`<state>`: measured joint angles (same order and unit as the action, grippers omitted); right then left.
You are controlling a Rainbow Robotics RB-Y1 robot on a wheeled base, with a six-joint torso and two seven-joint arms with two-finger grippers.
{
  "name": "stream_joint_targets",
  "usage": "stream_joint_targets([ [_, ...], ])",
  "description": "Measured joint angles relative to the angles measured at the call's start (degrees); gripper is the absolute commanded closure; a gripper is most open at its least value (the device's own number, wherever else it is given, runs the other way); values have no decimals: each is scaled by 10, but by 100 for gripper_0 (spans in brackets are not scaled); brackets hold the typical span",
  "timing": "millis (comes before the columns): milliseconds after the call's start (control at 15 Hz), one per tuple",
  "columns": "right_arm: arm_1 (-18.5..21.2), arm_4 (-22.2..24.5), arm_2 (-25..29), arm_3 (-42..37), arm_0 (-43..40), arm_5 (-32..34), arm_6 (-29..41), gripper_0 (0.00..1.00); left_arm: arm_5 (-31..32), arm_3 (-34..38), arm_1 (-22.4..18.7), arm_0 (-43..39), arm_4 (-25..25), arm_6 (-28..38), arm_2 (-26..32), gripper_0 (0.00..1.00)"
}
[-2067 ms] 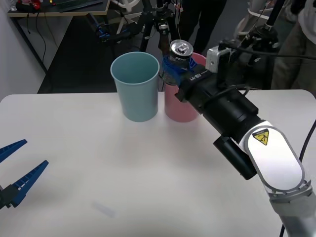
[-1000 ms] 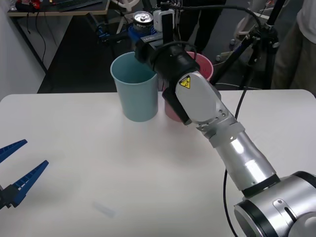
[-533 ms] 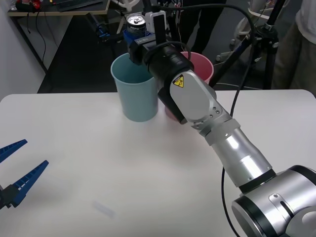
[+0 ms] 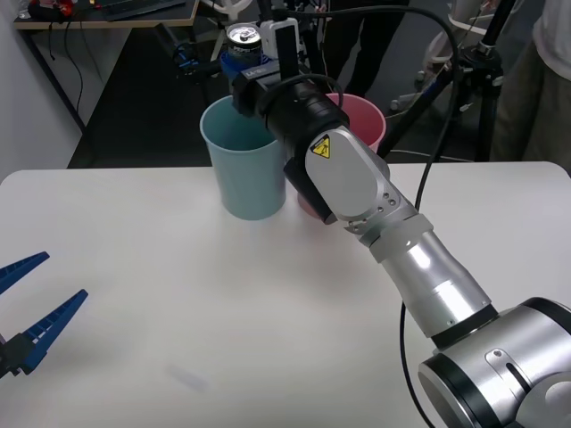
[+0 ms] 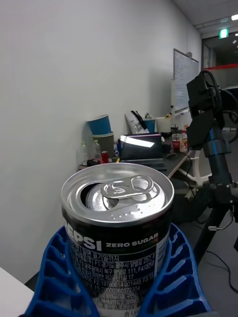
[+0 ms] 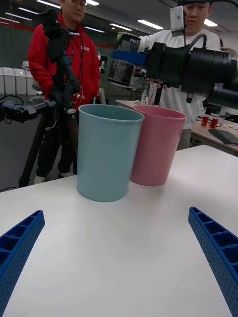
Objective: Grasp the object on the table and drop it into the matching bin: aluminum can to the light blue bin, PET bottle to the pink bin.
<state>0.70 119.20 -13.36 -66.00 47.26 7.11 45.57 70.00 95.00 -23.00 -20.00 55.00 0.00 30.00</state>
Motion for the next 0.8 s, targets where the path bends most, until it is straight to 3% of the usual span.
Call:
stream_joint_targets([
  [800, 0, -1, -3, 0, -1, -10, -7, 0, 0, 0, 0, 0, 0, 0, 0, 0],
])
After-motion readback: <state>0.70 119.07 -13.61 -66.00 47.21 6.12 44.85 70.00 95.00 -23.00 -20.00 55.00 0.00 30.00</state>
